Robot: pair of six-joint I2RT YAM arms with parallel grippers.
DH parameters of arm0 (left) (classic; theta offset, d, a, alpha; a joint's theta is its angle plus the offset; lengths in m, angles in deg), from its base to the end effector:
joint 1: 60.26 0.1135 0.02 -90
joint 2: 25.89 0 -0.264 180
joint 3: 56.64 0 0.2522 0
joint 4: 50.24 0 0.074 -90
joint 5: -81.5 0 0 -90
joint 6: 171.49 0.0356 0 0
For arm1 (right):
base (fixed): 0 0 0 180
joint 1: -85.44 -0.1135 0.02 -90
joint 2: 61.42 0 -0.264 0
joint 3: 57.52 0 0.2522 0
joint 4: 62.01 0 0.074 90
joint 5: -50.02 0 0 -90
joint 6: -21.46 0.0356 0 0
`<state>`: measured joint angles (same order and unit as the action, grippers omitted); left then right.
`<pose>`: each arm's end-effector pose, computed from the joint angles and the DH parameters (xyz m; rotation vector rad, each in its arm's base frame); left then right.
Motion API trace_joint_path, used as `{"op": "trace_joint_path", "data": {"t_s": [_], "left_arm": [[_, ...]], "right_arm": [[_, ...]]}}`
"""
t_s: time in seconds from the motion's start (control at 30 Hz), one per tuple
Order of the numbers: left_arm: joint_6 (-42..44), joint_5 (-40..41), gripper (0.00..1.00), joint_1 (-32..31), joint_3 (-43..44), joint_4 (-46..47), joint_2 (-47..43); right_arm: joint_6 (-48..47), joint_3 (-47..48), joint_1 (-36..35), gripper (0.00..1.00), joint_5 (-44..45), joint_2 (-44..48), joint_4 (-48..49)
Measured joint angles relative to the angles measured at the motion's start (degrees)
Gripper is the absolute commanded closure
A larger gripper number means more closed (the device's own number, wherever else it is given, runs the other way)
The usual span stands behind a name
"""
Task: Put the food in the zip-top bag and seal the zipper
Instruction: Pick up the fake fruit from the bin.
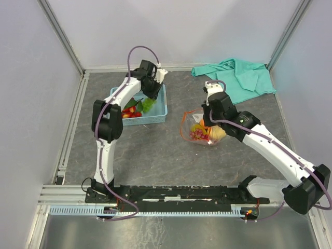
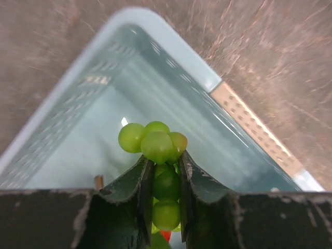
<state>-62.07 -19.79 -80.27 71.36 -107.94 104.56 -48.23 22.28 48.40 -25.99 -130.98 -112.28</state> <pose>0.4650 -0.1768 0.2092 0.9453 2.4340 -0.2616 0.2120 0.1492 0.3359 -0.2004 2.2490 0.2614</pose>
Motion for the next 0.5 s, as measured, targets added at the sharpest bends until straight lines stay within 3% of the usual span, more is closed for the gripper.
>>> {"op": "trace_joint_path", "data": {"t_s": [0.23,0.5], "left_arm": [[-5.1,0.0,0.96,0.0,-3.2,7.3,-12.5],[-12.5,-1.6,0.97,0.0,-8.2,13.6,-19.9]], "right_arm": [[1.4,-1.3,0.0,0.98,0.0,2.8,-0.4],[2.6,-2.2,0.0,0.99,0.0,4.3,-0.4]]}}
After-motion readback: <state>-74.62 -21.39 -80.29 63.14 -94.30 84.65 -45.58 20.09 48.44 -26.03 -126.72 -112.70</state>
